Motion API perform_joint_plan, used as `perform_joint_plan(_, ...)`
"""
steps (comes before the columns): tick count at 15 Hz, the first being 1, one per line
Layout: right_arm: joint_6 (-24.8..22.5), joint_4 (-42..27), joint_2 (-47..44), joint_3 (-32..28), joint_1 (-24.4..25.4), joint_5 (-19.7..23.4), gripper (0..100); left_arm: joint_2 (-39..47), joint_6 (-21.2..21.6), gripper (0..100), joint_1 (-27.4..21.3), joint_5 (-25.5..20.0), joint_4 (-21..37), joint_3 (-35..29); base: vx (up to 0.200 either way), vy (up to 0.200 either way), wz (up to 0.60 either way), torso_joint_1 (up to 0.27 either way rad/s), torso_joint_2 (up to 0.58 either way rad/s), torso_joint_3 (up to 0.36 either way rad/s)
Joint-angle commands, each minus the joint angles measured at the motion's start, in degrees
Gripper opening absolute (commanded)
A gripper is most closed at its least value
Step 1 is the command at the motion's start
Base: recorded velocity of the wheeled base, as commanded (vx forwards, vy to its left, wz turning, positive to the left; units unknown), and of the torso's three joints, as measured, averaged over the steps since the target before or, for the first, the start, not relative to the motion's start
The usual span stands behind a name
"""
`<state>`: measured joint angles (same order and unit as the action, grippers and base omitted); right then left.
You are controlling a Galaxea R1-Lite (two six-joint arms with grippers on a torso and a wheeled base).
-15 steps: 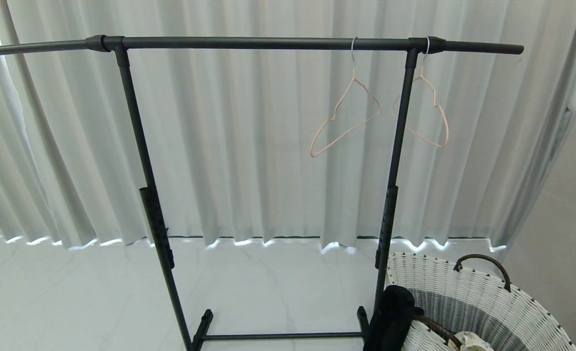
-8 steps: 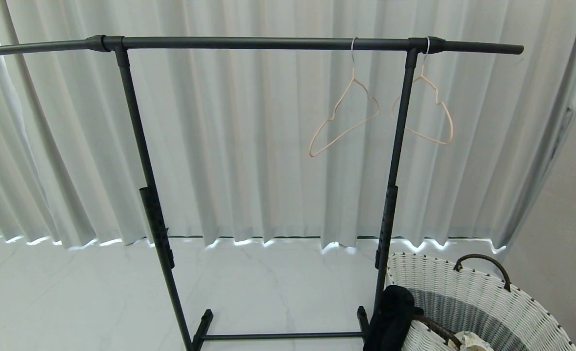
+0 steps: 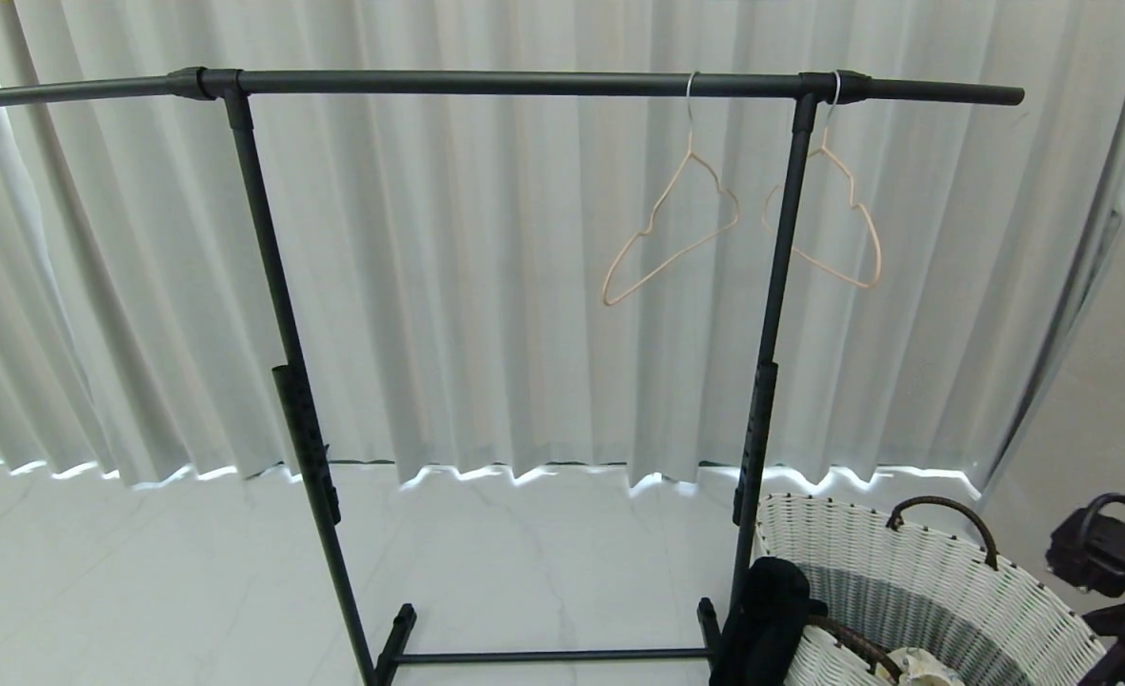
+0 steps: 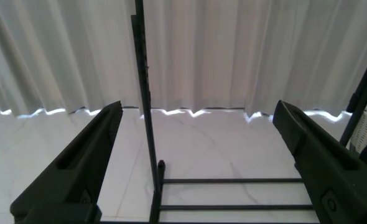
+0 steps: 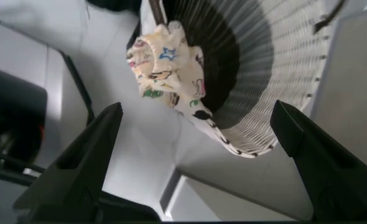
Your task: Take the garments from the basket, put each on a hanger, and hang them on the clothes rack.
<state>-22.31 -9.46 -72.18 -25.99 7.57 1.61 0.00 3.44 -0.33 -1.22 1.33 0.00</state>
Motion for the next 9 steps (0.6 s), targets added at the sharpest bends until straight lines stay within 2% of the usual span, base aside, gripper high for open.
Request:
perform_joint_plan(1,-0.5,5.9,-14.4,1.8,3.0,-2.0,100,0.0,0.0,100,0.0,0.0,0.0,0.0,0.000,0.000,0.00,0.000,0.00,0.000)
perform_joint_plan(4,-0.4,11.7,-21.2,1.9,5.3,-2.9,100,0.0,0.0,100,0.0,0.0,0.0,0.0,0.000,0.000,0.00,0.000,0.00,0.000)
perform_joint_plan(7,-0.3,16.8,-27.1,2.3,5.8,-6.1,100,0.0,0.0,100,0.0,0.0,0.0,0.0,0.000,0.000,0.00,0.000,0.00,0.000)
perform_joint_plan(9,-0.3,19.1,-30.0,2.2,5.6,-6.6,100,0.0,0.0,100,0.0,0.0,0.0,0.0,0.000,0.000,0.00,0.000,0.00,0.000)
